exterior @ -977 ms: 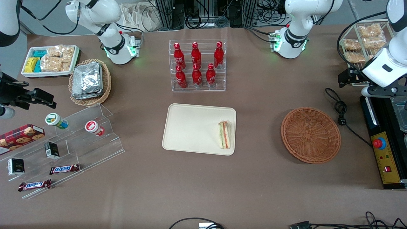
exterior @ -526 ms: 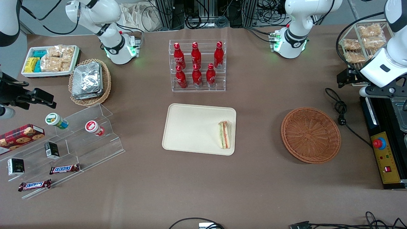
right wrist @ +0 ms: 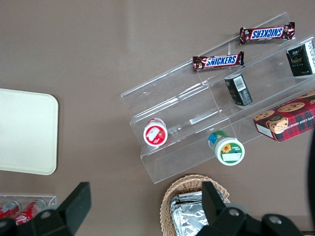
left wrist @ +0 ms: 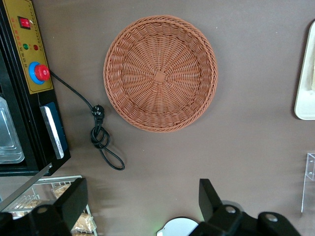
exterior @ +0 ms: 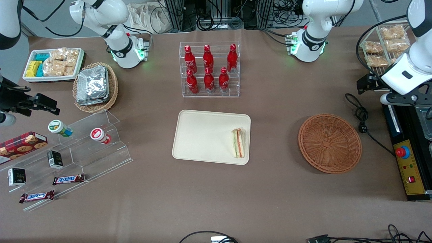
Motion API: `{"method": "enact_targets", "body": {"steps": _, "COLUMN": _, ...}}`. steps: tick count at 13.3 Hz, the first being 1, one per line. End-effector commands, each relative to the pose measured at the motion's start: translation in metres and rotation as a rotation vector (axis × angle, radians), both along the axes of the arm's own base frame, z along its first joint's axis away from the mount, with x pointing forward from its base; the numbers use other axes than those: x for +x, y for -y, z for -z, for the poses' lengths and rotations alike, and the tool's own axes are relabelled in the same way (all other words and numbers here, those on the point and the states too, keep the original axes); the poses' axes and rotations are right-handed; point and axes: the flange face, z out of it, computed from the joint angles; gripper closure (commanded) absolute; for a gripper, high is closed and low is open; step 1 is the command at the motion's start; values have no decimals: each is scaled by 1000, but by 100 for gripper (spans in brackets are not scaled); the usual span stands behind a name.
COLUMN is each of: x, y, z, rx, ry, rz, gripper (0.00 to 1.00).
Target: Place sandwich from basket to tray
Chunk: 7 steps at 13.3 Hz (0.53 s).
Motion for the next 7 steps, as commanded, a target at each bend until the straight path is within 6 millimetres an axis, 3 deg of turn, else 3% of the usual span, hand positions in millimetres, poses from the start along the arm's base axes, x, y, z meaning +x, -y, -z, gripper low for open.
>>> {"method": "enact_targets", "body": {"steps": 1, "x": 0, "y": -4, "z": -4, "rx": -7, "ry": 3, "rz": -9, "gripper": 0}}
{"method": "enact_targets", "body": {"steps": 7, "x": 0, "y": -5, "z": -2, "rx": -9, "ry": 0, "rz": -11, "gripper": 0}}
